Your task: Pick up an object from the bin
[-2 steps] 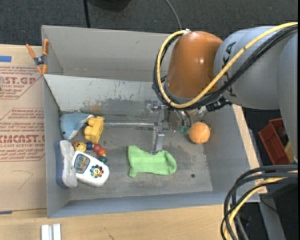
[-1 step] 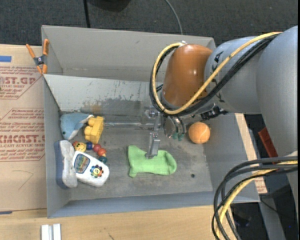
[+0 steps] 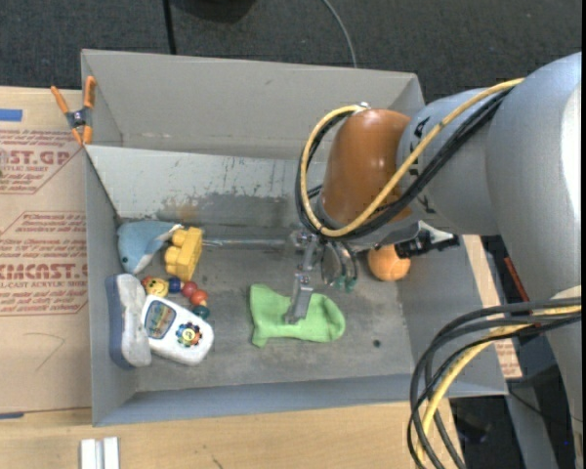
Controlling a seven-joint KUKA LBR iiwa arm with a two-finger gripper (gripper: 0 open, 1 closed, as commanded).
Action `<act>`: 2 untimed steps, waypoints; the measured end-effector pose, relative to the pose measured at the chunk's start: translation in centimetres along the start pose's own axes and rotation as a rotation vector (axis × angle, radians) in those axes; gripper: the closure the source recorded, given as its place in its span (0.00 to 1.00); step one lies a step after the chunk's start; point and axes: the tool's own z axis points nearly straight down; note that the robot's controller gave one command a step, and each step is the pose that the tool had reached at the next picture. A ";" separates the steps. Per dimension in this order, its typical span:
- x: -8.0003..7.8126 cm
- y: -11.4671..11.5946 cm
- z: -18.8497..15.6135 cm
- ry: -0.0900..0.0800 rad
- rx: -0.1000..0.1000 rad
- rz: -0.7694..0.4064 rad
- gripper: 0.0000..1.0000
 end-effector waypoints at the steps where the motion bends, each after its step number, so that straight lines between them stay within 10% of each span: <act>1: 0.6 1.3 0.9 -0.010 0.000 -0.033 0.00; 2: 3.1 4.0 2.5 0.000 0.000 0.250 1.00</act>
Offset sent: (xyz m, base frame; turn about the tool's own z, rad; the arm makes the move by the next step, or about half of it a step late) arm -0.0247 0.0441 -0.0251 0.2510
